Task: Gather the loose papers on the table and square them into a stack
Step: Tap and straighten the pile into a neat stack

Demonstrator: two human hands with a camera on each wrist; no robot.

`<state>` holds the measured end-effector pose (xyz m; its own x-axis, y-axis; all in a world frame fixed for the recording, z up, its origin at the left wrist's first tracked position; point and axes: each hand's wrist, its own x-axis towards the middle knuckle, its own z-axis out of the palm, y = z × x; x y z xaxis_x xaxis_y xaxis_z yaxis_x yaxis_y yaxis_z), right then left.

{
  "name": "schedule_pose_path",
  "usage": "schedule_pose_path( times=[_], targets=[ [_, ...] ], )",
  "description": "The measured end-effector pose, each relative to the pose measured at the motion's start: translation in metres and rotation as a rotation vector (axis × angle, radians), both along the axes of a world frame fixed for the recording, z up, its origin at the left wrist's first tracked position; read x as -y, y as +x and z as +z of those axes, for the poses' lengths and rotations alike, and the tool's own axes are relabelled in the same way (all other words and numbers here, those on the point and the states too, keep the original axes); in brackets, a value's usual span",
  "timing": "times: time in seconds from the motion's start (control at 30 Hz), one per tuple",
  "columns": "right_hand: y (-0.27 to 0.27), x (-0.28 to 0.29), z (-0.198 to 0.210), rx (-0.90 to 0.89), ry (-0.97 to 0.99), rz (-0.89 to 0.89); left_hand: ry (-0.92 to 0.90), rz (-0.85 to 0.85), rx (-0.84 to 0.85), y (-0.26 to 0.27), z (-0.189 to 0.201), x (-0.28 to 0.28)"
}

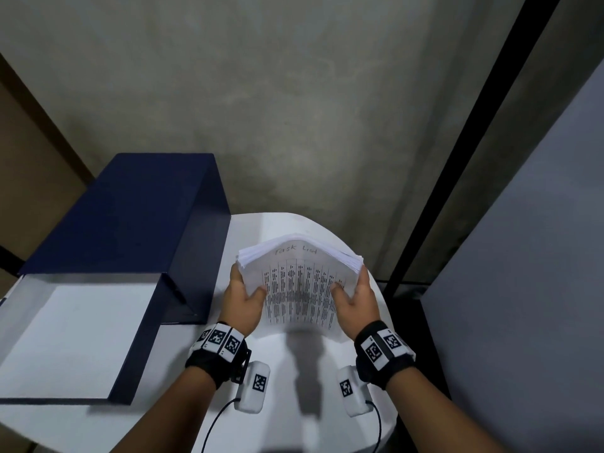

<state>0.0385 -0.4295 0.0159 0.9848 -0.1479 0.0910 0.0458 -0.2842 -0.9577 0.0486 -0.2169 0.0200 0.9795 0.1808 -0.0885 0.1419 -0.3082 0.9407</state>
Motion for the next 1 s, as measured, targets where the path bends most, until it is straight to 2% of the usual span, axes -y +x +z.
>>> schedule_pose_path(
  times=[0.13, 0.33, 0.6, 0.77, 1.0],
  targets=[
    [0.002, 0.006, -0.004, 0.004, 0.058, -0.027, -0.045, 0.022, -0.011, 0.002, -0.004, -0.008],
    [0.001, 0.009, -0.012, -0.035, 0.017, 0.02, -0.067, 0.029, -0.041, 0.005, -0.006, -0.007],
    [0.0, 0.004, -0.006, -0.009, -0.002, 0.012, -0.028, 0.028, 0.103, -0.002, 0.001, 0.005],
    [-0.011, 0.007, -0.031, -0.147, -0.055, 0.074, 0.071, -0.055, -0.023, -0.009, -0.027, -0.004],
    [-0.01, 0.005, -0.04, -0.173, -0.131, 0.033, 0.119, -0.057, -0.083, -0.008, -0.044, -0.008]
  ],
)
